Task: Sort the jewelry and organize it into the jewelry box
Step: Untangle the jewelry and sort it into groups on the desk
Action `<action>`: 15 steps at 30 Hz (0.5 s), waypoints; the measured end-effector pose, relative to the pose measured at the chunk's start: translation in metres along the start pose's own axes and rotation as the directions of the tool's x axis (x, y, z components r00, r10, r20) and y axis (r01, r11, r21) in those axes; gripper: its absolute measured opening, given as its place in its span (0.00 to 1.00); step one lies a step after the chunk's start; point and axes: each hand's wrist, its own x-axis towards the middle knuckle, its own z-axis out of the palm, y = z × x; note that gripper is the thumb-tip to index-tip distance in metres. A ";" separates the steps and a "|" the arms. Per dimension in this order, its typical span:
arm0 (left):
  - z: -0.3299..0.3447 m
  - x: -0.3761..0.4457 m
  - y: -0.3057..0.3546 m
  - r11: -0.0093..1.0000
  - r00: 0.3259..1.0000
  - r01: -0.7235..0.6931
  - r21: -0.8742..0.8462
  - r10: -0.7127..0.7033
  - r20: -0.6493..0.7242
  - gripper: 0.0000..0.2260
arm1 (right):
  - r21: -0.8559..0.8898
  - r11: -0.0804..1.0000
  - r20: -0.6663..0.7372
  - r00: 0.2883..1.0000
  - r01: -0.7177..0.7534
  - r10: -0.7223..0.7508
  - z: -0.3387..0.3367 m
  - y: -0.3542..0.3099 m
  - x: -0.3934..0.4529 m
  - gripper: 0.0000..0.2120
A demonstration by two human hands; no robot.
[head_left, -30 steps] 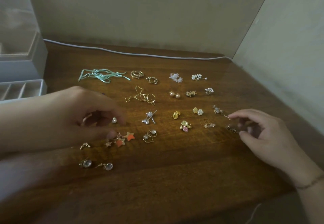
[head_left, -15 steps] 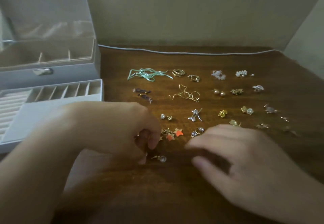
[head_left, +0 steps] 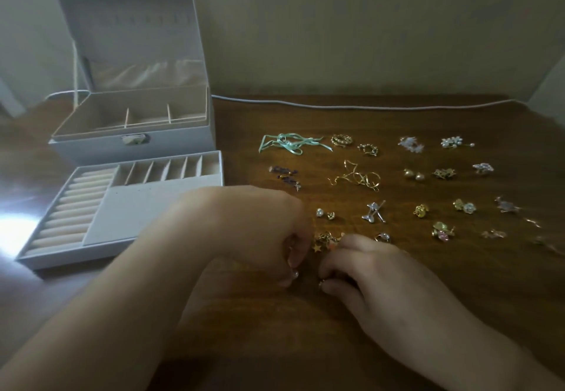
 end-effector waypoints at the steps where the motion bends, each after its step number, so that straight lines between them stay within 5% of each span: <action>1: 0.003 0.002 0.001 1.000 1.000 -0.012 -0.025 0.012 0.003 0.11 | -0.007 1.000 0.000 1.000 0.020 -0.020 0.000 0.001 -0.001 0.08; 4: 0.009 0.004 0.003 0.998 0.993 -0.020 -0.051 0.026 0.115 0.18 | -0.041 0.996 0.012 0.997 0.077 -0.076 0.002 0.001 -0.004 0.07; 10: 0.023 -0.034 -0.005 0.993 0.987 -0.115 -0.008 0.113 -0.115 0.08 | -0.007 0.995 0.024 0.995 0.100 -0.100 0.011 -0.011 -0.005 0.08; 15: 0.035 -0.058 -0.023 0.949 0.971 -0.140 -0.282 0.076 -0.227 0.12 | -0.004 0.988 0.000 0.988 0.153 -0.153 0.015 -0.022 0.001 0.11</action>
